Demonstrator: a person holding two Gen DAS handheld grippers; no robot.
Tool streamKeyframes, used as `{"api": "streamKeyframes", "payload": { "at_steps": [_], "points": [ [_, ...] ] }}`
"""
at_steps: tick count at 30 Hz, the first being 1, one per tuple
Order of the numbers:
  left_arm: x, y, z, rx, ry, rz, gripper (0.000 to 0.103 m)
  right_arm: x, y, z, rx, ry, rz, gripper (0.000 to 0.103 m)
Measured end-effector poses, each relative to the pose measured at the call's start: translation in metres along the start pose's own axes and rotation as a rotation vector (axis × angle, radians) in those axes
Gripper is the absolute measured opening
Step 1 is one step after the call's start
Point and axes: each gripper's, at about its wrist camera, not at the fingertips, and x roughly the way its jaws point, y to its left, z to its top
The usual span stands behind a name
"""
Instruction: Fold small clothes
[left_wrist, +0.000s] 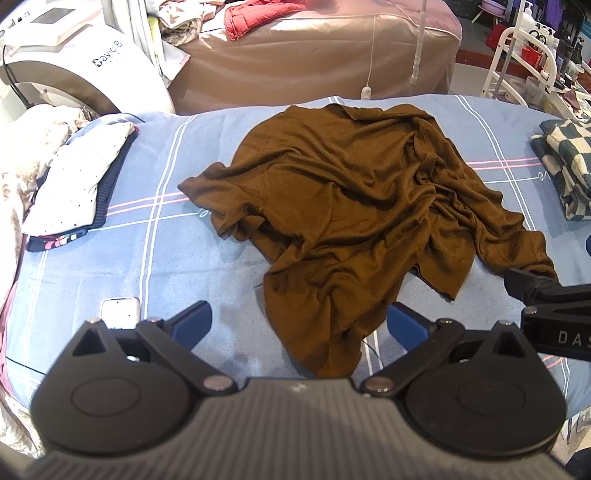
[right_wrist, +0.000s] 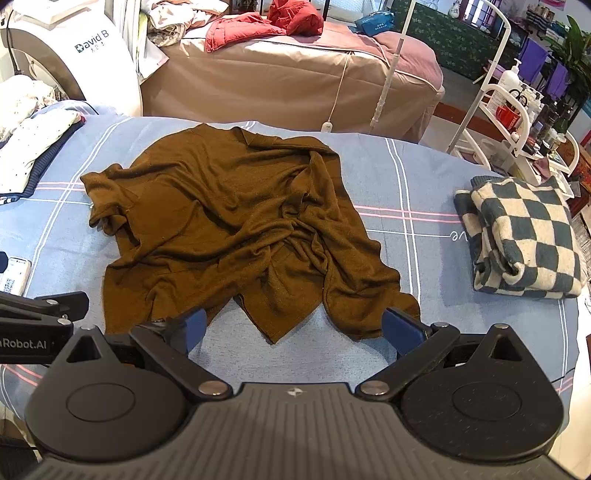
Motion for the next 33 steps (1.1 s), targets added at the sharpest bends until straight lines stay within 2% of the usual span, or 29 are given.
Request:
{"api": "streamKeyframes", "payload": {
  "at_steps": [33],
  "points": [
    [0.0038, 0.0004, 0.0008, -0.001, 0.006, -0.002, 0.103, 0.0029, 0.0038, 0.0013, -0.005, 0.004, 0.01, 0.103]
  ]
}}
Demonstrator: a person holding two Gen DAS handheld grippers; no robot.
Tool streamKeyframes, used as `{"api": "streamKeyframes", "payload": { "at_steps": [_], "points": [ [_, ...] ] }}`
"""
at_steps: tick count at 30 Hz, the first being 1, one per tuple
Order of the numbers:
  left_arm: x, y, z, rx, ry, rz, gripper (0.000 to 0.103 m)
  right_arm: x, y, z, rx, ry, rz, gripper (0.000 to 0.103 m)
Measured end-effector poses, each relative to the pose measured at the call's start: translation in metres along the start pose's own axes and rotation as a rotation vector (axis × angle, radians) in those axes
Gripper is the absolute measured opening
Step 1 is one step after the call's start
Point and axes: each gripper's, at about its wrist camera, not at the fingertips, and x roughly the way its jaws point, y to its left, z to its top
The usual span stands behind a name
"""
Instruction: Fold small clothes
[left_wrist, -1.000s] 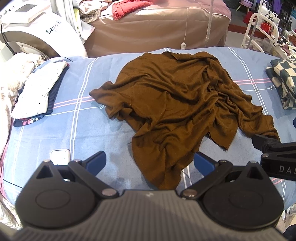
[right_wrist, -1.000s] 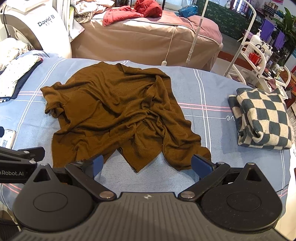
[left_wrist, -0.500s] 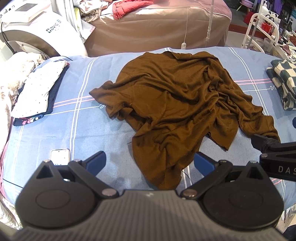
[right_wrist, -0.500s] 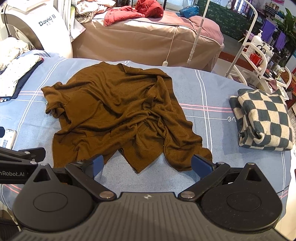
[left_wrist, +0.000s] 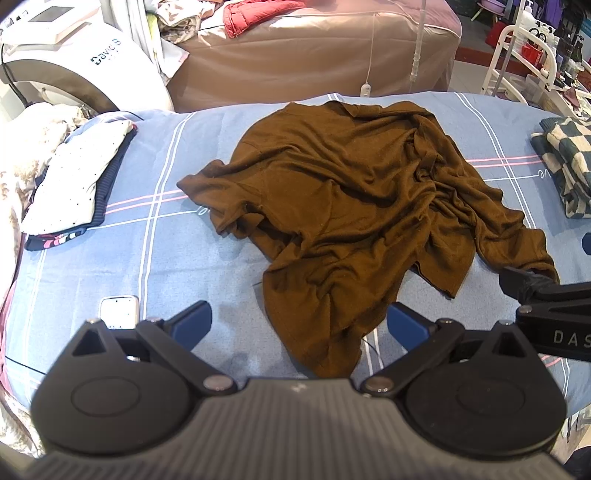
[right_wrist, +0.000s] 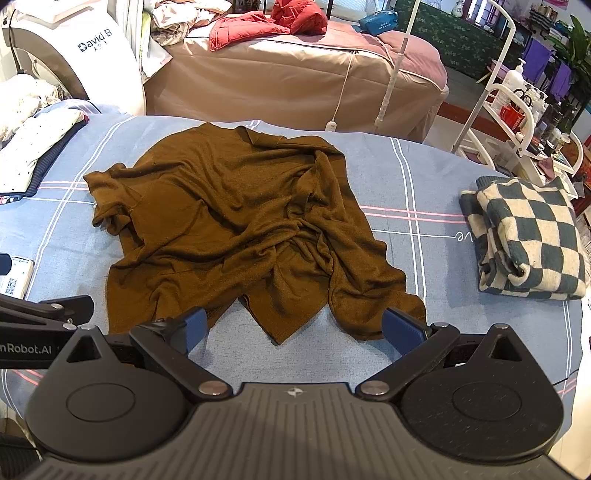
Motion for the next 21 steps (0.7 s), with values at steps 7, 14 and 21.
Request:
{"api": "streamKeyframes", "payload": {
  "at_steps": [7, 14, 21],
  "points": [
    [0.0011, -0.0002, -0.0027, -0.004, 0.004, 0.002, 0.103, 0.0002, 0.002, 0.0001, -0.004, 0.002, 0.003, 0.103],
    [0.0015, -0.0015, -0.0039, -0.001, 0.009, 0.0, 0.103, 0.0005, 0.0014, 0.0, -0.002, 0.002, 0.004, 0.103],
    [0.0026, -0.003, -0.0036, -0.008, 0.02, -0.003, 0.103, 0.0016, 0.0027, -0.0008, -0.004, 0.007, 0.007, 0.103]
  ]
}}
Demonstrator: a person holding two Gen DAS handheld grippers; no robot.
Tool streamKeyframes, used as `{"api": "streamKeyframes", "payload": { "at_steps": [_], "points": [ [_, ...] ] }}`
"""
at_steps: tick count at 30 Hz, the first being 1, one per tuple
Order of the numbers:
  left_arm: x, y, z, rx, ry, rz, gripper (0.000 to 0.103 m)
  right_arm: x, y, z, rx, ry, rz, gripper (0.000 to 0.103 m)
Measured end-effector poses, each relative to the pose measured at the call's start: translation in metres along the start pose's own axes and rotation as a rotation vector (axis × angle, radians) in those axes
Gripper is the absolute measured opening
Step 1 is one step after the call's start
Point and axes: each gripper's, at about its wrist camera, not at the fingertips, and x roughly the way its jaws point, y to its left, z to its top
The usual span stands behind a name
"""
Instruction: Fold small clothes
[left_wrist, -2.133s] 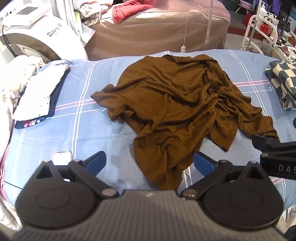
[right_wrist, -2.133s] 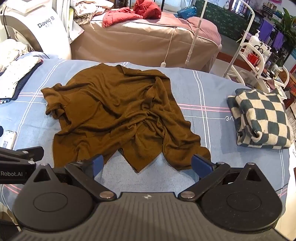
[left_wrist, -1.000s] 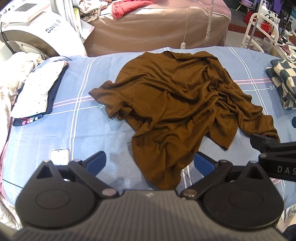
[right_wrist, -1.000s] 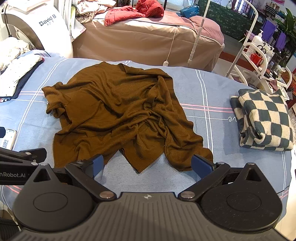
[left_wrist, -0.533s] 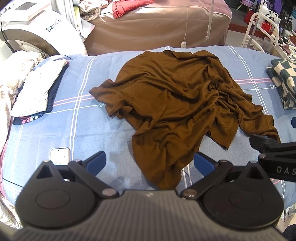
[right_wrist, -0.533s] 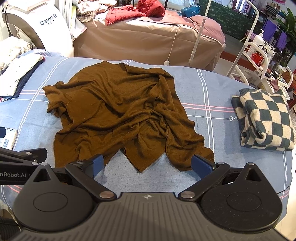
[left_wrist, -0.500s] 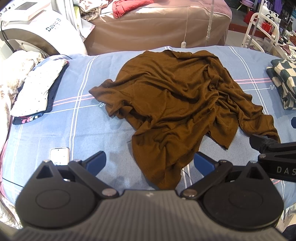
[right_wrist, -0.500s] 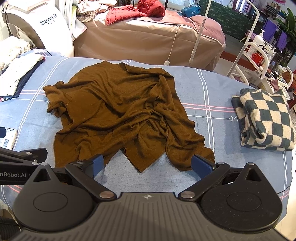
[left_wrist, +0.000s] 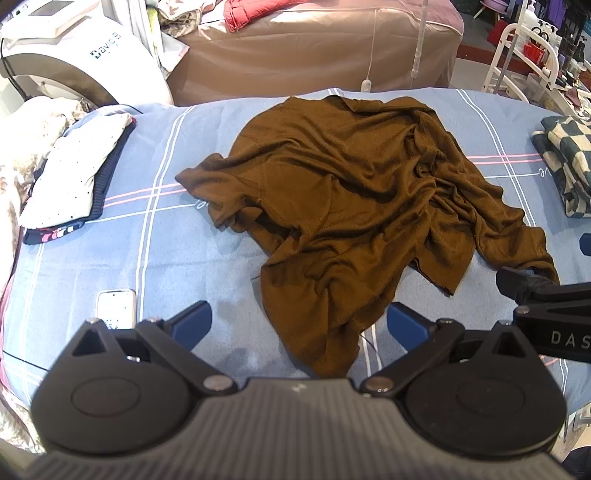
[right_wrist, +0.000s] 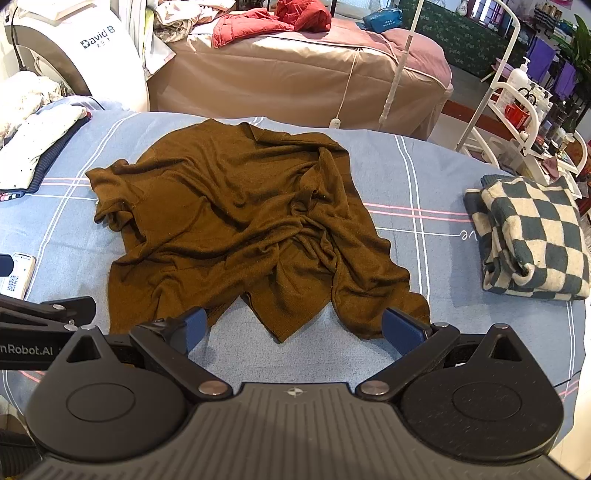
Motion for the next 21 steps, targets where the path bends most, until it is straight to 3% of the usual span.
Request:
{"api": "streamKeyframes", "payload": {
  "at_steps": [15, 21],
  "points": [
    [0.002, 0.0, 0.001, -0.012, 0.011, 0.009, 0.103, 0.004, -0.004, -0.003, -0.002, 0.01, 0.012, 0.103],
    [0.011, 0.005, -0.015, -0.006, -0.031, -0.008, 0.103, 0.004, -0.006, -0.016, -0.039, -0.084, 0.044, 0.103]
  ]
}}
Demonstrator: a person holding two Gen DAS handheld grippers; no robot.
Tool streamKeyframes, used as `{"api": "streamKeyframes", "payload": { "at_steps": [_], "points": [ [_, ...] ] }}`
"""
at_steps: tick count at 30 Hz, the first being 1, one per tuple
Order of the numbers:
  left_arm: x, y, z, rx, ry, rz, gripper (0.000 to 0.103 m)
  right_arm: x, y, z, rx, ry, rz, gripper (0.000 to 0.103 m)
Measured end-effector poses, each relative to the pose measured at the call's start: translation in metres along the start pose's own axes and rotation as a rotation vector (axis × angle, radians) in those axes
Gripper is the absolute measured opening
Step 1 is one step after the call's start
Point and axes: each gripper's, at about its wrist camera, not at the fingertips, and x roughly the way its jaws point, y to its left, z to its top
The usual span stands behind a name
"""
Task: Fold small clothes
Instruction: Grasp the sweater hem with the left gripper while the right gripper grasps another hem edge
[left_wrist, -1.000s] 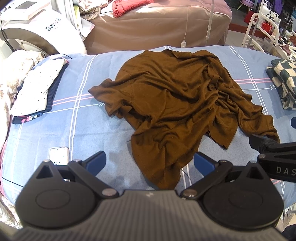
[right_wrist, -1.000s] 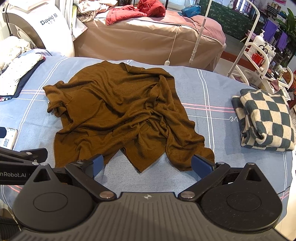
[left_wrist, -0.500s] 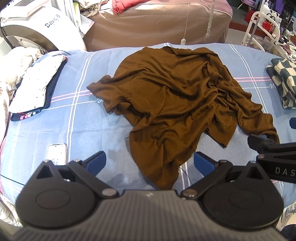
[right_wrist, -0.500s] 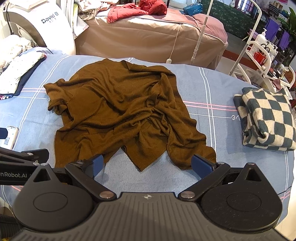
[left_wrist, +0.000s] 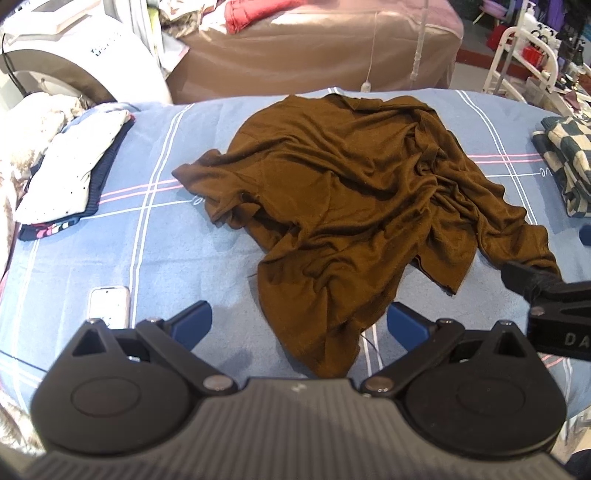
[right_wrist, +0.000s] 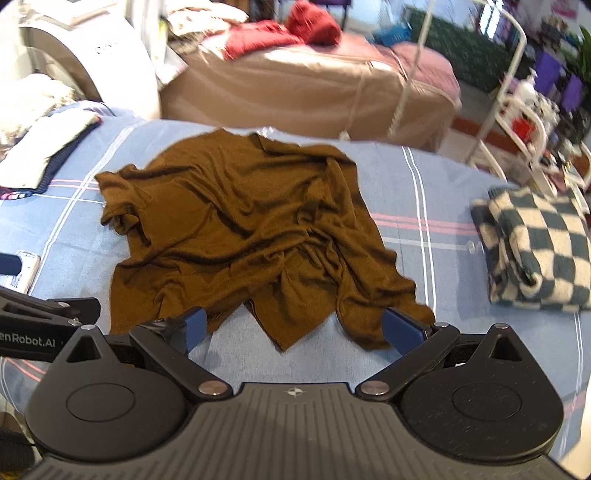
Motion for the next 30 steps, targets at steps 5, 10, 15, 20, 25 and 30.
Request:
{"api": "streamKeyframes", "payload": {
  "at_steps": [5, 10, 15, 20, 25, 30],
  "points": [
    [0.031, 0.008, -0.04, -0.018, -0.009, -0.063, 0.103, 0.016, -0.013, -0.037, -0.026, -0.054, 0.092, 0.103],
    [0.068, 0.005, -0.073, -0.009, 0.038, -0.038, 0.085, 0.046, -0.02, -0.06, -0.061, 0.003, 0.15, 0.103],
    [0.089, -0.001, -0.082, 0.008, 0.061, -0.027, 0.077, 0.065, -0.034, -0.065, 0.034, 0.017, 0.203, 0.103],
    [0.099, 0.014, -0.08, -0.171, 0.077, -0.159, 0.071, 0.083, -0.047, -0.065, 0.196, 0.017, 0.263, 0.103],
    [0.115, 0.014, -0.082, -0.272, 0.102, -0.199, 0.059, 0.102, -0.05, -0.066, 0.302, 0.035, 0.264, 0.103],
    [0.124, 0.012, -0.083, -0.323, 0.088, -0.226, 0.041, 0.115, -0.057, -0.069, 0.436, 0.035, 0.267, 0.103]
  ]
}}
